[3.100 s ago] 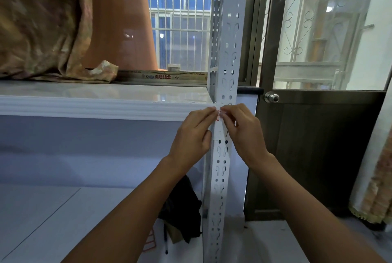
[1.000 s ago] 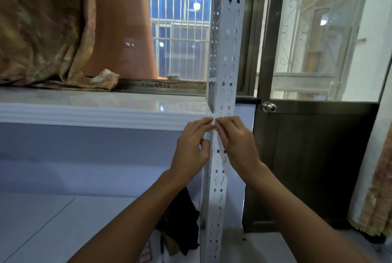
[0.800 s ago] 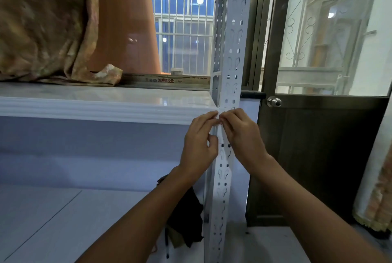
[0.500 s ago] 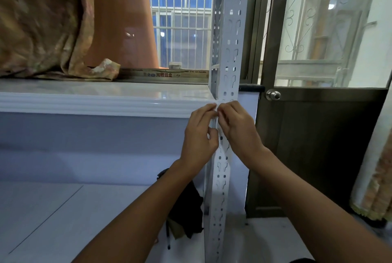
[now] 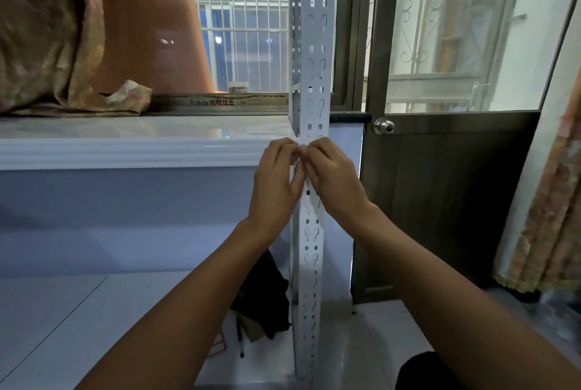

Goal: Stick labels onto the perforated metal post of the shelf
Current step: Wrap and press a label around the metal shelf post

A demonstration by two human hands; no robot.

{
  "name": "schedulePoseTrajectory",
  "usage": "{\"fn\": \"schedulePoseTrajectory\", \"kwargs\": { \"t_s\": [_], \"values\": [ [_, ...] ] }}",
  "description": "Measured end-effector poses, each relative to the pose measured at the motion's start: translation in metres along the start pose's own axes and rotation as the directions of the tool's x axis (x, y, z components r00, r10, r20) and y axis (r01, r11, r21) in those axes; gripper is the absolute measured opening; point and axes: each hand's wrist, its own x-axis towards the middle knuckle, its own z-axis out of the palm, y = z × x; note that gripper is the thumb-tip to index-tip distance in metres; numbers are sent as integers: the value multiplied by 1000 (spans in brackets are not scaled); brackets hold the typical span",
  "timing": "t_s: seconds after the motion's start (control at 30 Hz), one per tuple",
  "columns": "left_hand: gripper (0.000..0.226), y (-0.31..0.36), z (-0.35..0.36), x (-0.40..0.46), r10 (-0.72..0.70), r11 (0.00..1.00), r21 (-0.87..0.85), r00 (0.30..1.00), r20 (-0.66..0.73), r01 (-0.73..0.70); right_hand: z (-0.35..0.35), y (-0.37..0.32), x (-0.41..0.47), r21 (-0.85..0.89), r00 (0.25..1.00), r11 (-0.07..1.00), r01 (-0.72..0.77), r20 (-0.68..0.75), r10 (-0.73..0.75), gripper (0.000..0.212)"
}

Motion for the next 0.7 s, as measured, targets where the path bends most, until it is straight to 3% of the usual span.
{"fn": "schedulePoseTrajectory", "kwargs": {
  "t_s": [0.27,0.7],
  "values": [
    [19,-4,-1,1,10,1000,20,1000,22,-10,5,2,7,31,996,996,-86,-3,86,4],
    [28,-5,1,-2,8,1000,-2,999,-38,-8,5,11,1,-71,996,996,60,70,-55,18]
  ]
}}
